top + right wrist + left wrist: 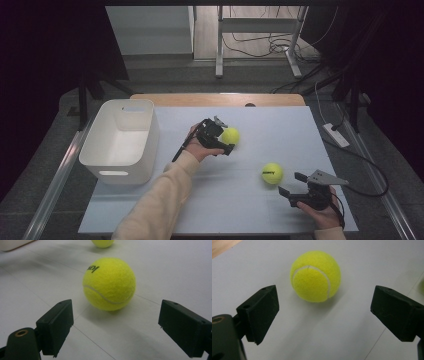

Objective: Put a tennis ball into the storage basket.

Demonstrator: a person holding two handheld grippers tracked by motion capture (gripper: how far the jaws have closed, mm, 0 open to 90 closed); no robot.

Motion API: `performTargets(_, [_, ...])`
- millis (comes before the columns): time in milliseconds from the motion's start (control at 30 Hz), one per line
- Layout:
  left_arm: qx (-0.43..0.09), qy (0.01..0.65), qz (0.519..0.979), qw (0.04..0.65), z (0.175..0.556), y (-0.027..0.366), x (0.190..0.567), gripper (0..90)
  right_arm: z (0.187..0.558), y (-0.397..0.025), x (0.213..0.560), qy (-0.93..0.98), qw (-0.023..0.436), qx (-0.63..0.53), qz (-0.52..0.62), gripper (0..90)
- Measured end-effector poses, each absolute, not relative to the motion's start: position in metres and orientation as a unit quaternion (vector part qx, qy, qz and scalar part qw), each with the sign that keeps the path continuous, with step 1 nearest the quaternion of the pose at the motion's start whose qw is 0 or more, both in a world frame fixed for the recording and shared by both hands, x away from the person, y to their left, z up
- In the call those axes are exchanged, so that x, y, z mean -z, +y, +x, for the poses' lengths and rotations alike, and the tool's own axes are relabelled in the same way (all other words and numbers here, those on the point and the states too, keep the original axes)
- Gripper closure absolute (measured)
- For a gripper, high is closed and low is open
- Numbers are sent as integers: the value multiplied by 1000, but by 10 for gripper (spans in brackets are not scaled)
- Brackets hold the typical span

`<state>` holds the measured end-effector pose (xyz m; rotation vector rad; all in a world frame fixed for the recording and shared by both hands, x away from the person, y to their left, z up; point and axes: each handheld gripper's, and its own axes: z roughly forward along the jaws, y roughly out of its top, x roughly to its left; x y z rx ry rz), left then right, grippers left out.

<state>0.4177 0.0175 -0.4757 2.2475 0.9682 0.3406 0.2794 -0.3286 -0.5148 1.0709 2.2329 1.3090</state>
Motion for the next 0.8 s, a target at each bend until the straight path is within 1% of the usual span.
performTargets(800, [-127,372,862,319,440,4,479,92,279,-331,514,781,172,-462,383,127])
